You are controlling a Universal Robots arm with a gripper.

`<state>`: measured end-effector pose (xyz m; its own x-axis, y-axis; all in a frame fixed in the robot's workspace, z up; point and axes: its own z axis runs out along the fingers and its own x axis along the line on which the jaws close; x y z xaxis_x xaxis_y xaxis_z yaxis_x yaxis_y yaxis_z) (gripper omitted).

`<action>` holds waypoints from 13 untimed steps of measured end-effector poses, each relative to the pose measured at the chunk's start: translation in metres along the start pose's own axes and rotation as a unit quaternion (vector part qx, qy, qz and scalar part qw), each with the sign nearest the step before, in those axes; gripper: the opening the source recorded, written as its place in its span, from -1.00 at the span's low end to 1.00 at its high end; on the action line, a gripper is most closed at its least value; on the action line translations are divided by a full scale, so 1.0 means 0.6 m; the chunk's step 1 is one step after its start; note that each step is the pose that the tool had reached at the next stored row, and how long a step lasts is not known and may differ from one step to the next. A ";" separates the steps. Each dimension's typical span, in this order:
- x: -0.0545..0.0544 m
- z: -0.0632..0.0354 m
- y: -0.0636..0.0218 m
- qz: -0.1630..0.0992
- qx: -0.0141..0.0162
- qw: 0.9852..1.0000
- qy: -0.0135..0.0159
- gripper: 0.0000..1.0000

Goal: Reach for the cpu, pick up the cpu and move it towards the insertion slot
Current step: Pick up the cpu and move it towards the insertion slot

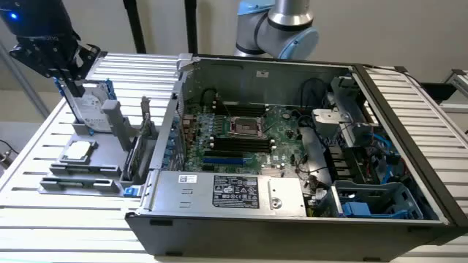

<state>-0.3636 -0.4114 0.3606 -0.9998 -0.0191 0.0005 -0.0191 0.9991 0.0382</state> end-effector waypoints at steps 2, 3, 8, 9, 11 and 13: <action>0.000 0.000 0.000 0.000 0.000 1.000 0.000 -0.79; 0.000 0.000 0.000 0.000 0.000 1.000 0.000 -0.79; 0.000 0.000 0.000 0.000 0.000 1.000 0.000 -0.79; 0.000 0.000 0.000 0.000 0.000 1.000 0.000 -0.79; 0.001 0.000 0.000 0.000 0.000 1.000 0.000 -0.79; 0.010 0.000 0.000 0.000 0.000 1.000 -0.001 -0.79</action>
<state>-0.3695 -0.4114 0.3607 -0.9998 -0.0188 -0.0020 -0.0189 0.9991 0.0381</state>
